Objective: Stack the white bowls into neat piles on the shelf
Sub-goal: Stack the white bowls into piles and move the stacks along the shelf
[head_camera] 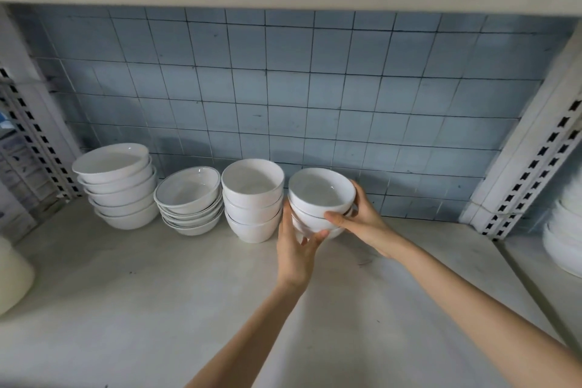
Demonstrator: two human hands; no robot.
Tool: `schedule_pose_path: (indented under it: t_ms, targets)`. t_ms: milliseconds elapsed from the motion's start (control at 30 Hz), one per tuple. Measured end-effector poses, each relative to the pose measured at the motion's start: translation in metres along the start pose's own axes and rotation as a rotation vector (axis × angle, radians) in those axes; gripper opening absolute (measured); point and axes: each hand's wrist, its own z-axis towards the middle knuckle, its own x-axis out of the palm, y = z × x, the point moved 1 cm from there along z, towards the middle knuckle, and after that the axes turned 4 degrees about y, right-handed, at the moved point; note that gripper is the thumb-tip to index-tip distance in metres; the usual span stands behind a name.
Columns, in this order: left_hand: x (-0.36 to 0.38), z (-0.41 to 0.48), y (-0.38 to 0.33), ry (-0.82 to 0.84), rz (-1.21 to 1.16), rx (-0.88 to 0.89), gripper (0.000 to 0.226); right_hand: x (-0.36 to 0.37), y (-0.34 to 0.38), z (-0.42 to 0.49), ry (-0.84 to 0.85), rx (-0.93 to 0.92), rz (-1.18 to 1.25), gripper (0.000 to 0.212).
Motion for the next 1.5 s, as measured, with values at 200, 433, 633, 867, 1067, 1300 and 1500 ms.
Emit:
schedule_pose_path:
  t_ms: [200,433,633,867,1067,1300,1500]
  targets:
    - [-0.031,0.0,-0.007,0.193,0.322,-0.024,0.053,-0.007,0.021,-0.024,-0.031,0.123,-0.272,0.11]
    - [-0.088,-0.025,-0.067,0.279,0.975,0.228,0.041,-0.03,0.05,-0.081,-0.331,0.045,-1.343,0.077]
    - [-0.115,-0.029,-0.093,0.248,1.22,0.378,0.066,-0.04,0.061,-0.143,-0.435,0.24,-1.488,0.104]
    - [-0.113,-0.033,-0.108,0.33,1.36,0.475,0.064,-0.042,0.072,-0.243,-0.715,0.331,-1.436,0.074]
    - [-0.072,-0.035,-0.124,0.371,1.275,0.556,0.067,-0.053,0.074,-0.331,-0.758,0.574,-1.415,0.081]
    - [-0.005,-0.053,-0.138,0.455,1.213,0.608,0.064,-0.086,0.084,-0.395,-0.927,0.617,-1.472,0.073]
    - [0.062,-0.07,-0.143,0.489,1.173,0.605,0.058,-0.127,0.082,-0.439,-0.91,0.716,-1.423,0.081]
